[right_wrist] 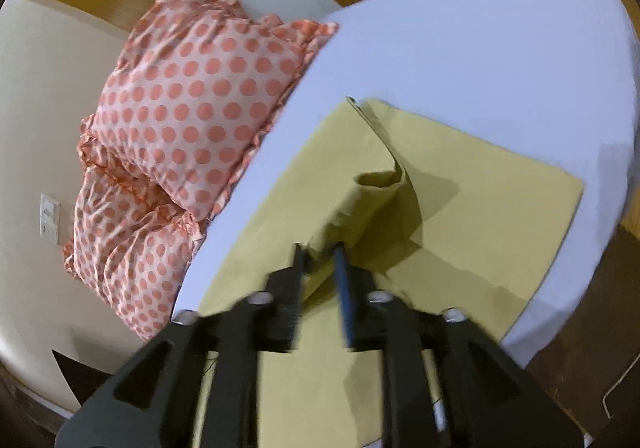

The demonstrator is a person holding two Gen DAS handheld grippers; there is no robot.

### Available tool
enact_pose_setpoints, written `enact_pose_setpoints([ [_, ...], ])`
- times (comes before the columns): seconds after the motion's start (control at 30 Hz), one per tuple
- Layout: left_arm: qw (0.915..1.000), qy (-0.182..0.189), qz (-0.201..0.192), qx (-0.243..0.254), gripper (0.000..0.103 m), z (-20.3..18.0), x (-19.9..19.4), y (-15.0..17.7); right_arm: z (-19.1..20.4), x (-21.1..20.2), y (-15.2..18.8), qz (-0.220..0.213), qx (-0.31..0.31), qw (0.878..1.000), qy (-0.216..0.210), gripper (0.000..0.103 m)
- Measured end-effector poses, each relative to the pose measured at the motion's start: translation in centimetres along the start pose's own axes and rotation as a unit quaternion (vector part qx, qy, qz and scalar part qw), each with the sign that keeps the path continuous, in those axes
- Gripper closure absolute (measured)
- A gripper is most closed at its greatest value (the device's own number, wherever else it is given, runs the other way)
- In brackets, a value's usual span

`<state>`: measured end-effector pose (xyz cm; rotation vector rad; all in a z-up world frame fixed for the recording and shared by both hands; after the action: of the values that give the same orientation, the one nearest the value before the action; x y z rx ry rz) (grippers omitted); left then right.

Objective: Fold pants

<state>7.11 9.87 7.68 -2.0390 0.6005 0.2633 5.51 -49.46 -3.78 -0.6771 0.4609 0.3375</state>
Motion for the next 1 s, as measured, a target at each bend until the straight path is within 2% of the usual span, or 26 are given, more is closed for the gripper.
enact_pose_setpoints([
  [0.03, 1.0, 0.005, 0.002, -0.003, 0.002, 0.0, 0.2, -0.3, 0.1, 0.3, 0.0, 0.003, 0.0, 1.0, 0.0, 0.055],
  [0.1, 1.0, -0.001, 0.003, -0.006, 0.002, 0.3, 0.6, -1.0, 0.1, 1.1, 0.0, 0.013, 0.0, 1.0, 0.008, 0.054],
  [0.13, 0.9998, -0.017, 0.007, -0.011, 0.002, 0.7, 1.2, -1.8, -0.2, 1.3, 0.3, 0.02, 0.005, 1.0, 0.01, 0.057],
  [0.17, 0.9996, -0.021, 0.01, -0.015, 0.002, 1.0, 1.7, -2.3, -0.4, 1.7, 0.3, 0.018, 0.008, 1.0, 0.008, 0.081],
  [0.2, 0.9994, -0.022, 0.015, -0.023, 0.002, 1.4, 2.1, -2.8, -0.5, 1.8, 0.2, 0.013, 0.002, 1.0, 0.01, 0.099],
  [0.23, 0.9987, -0.021, 0.022, -0.041, 0.002, 2.2, 2.9, -3.6, -0.6, 1.9, 0.0, 0.006, -0.002, 1.0, 0.007, 0.101],
  [0.37, 0.991, -0.019, 0.055, -0.121, 0.002, 5.6, 6.4, -6.1, -0.3, -1.3, -0.9, -0.062, -0.004, 0.996, -0.059, 0.101],
  [0.5, 0.9789, -0.039, 0.096, -0.176, 0.01, 7.9, 11.4, -7.8, 0.3, -3.4, -1.8, -0.089, -0.015, 0.993, -0.082, 0.101],
  [0.6, 0.9726, -0.076, 0.114, -0.187, 0.01, 9.0, 14.7, -8.6, 0.5, -3.7, -2.1, -0.092, -0.015, 0.992, -0.09, 0.101],
  [0.67, 0.9658, -0.118, 0.131, -0.19, 0.014, 10.0, 17.0, -8.8, 0.4, -3.6, -2.0, -0.093, -0.017, 0.991, -0.091, 0.101],
  [0.73, 0.9608, -0.138, 0.14, -0.196, 0.024, 10.8, 19.1, -9.1, 0.4, -3.4, -2.1, -0.094, -0.02, 0.991, -0.088, 0.101],
  [0.77, 0.9607, -0.145, 0.138, -0.192, 0.048, 11.0, 19.7, -9.4, 0.3, -3.3, -2.1, -0.095, -0.02, 0.992, -0.087, 0.101],
  [0.8, 0.9608, -0.146, 0.138, -0.192, 0.099, 11.3, 20.0, -9.5, 0.2, -3.1, -2.2, -0.096, -0.02, 0.991, -0.086, 0.101],
  [0.87, 0.9555, -0.126, 0.139, -0.227, 0.099, 12.2, 19.4, -9.7, 0.2, -2.6, -2.6, -0.099, -0.017, 0.991, -0.087, 0.101],
  [0.9, 0.957, -0.116, 0.127, -0.233, 0.099, 12.0, 18.2, -9.8, 0.1, -2.5, -2.9, -0.099, -0.013, 0.991, -0.088, 0.101],
  [1.0, 0.9759, -0.09, 0.073, -0.185, 0.099, 9.6, 11.1, -9.7, 0.0, -3.5, -3.3, -0.111, -0.014, 0.989, -0.092, 0.101],
])
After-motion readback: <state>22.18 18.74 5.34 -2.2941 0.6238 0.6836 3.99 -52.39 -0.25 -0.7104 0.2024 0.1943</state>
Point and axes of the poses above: each gripper's, at about its wrist camera, not at the fingertips, and x roughly the way its jaws point, z to its left, y to its underside, the point moved 3 cm from there along x, roughly the way its jaws point, and after that the axes turned 12 degrees about -x, right-handed, at the moved point
